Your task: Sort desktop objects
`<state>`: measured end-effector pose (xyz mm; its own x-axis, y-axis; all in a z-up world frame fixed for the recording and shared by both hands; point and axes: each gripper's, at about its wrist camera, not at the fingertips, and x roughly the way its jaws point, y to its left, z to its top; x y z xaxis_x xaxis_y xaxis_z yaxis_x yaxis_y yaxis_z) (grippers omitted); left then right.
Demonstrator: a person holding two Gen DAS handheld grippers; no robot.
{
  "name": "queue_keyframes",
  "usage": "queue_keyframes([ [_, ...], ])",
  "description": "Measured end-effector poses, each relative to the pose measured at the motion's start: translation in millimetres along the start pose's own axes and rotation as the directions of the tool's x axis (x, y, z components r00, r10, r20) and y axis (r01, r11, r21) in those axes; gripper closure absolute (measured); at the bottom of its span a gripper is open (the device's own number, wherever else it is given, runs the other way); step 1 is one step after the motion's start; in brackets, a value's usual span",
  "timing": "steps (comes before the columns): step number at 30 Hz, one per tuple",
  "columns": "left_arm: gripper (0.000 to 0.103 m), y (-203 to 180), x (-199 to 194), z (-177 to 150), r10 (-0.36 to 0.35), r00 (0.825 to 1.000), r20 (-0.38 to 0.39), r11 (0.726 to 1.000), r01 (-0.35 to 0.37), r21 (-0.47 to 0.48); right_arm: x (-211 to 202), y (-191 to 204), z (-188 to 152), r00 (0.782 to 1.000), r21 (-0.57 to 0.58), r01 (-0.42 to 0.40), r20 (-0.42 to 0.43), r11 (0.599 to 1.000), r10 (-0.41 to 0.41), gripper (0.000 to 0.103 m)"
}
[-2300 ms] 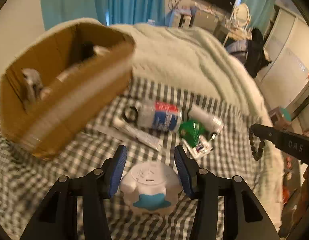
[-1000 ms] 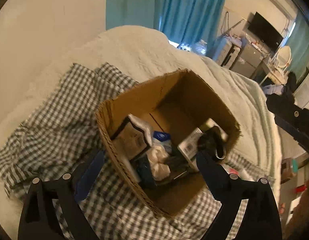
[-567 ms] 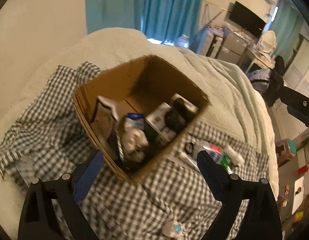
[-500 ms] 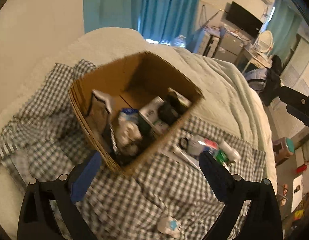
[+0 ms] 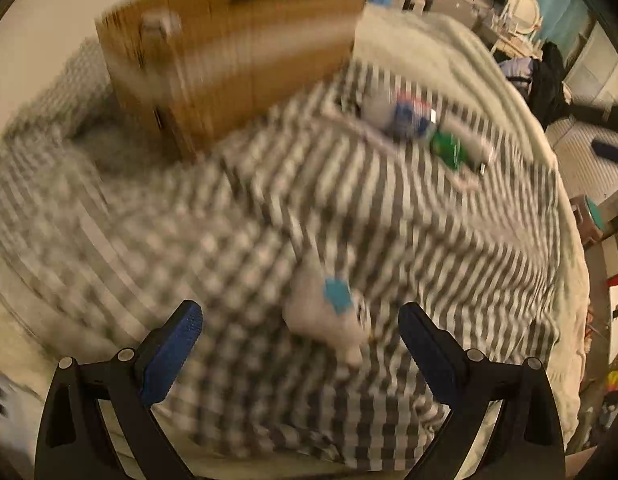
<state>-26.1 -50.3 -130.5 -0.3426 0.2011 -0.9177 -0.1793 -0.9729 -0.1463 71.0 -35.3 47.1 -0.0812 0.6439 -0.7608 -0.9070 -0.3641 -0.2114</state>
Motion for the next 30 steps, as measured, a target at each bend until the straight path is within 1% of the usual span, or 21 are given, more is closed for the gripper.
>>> queue_keyframes([
  [2,0.002,-4,18,-14,0.014,1.000,-0.020,1.000,-0.015,-0.022,-2,-4,-3,1.000,0.004,-0.013,0.001,1.000,0.013,0.039],
  [5,0.003,-7,36,-17,0.026,0.998,-0.052,0.999,-0.027,-0.019,-3,-1,-4,1.000,-0.006,-0.026,0.007,1.000,0.026,0.039],
  [6,0.011,-9,41,-15,0.032,0.998,-0.058,0.999,-0.032,-0.008,-1,1,-4,0.999,-0.007,-0.031,0.008,0.999,0.031,0.039],
  [7,0.038,-9,43,-13,0.029,0.998,-0.061,1.000,-0.029,0.001,1,2,-4,0.999,-0.004,-0.038,0.006,0.999,0.038,0.039],
  [8,0.049,-11,47,-12,-0.005,0.997,-0.075,1.000,0.006,0.014,3,3,-5,0.999,-0.003,-0.045,0.001,0.999,0.045,0.039],
  [9,0.068,-16,51,-10,-0.060,0.992,-0.114,0.998,0.063,0.023,8,4,-5,0.999,-0.002,-0.048,-0.008,0.999,0.048,0.039],
  [10,0.068,-20,51,-9,-0.051,0.992,-0.117,0.998,0.055,0.032,16,4,-6,0.999,-0.003,-0.046,-0.020,0.999,0.046,0.039],
  [11,0.068,-28,48,-7,-0.028,0.995,-0.099,0.998,0.034,0.059,22,4,-6,0.999,-0.004,-0.042,-0.029,0.999,0.041,0.039],
  [13,0.068,-40,40,-2,-0.032,0.998,-0.056,0.993,0.038,0.108,43,3,-9,0.998,-0.010,-0.025,-0.056,1.000,0.024,0.039],
  [15,0.068,-48,31,5,-0.041,0.999,-0.013,0.991,0.042,0.128,63,-1,-11,0.996,-0.006,-0.018,-0.082,1.000,0.018,0.039],
  [17,0.069,-48,24,16,-0.081,0.996,0.025,0.992,0.078,0.099,84,-7,-13,0.994,0.006,-0.018,-0.104,1.000,0.019,0.039],
  [20,0.071,-37,21,37,-0.111,0.992,0.053,0.994,0.110,0.018,109,-16,-14,0.992,0.013,-0.017,-0.123,1.000,0.019,0.039],
  [22,0.074,-32,23,47,-0.121,0.991,0.064,0.992,0.123,-0.018,126,-24,-14,0.993,0.025,-0.014,-0.117,1.000,0.017,0.039],
  [24,0.075,-29,26,56,-0.121,0.989,0.088,0.991,0.125,-0.049,141,-31,-13,0.993,0.048,-0.030,-0.110,0.998,0.035,0.039],
  [26,0.076,-28,25,65,-0.116,0.987,0.109,0.991,0.123,-0.053,157,-38,-12,0.991,0.060,-0.066,-0.113,0.996,0.072,0.039],
  [28,0.090,-32,27,72,-0.094,0.989,0.116,0.994,0.099,-0.035,174,-41,-13,0.990,0.042,-0.077,-0.117,0.996,0.082,0.039],
  [29,0.090,-34,32,77,-0.072,0.991,0.109,0.997,0.075,-0.027,183,-42,-13,0.989,0.029,-0.077,-0.125,0.997,0.080,0.039],
  [30,0.090,-35,39,81,-0.068,0.993,0.094,0.997,0.071,-0.024,191,-43,-14,0.987,0.022,-0.080,-0.137,0.997,0.082,0.039],
])
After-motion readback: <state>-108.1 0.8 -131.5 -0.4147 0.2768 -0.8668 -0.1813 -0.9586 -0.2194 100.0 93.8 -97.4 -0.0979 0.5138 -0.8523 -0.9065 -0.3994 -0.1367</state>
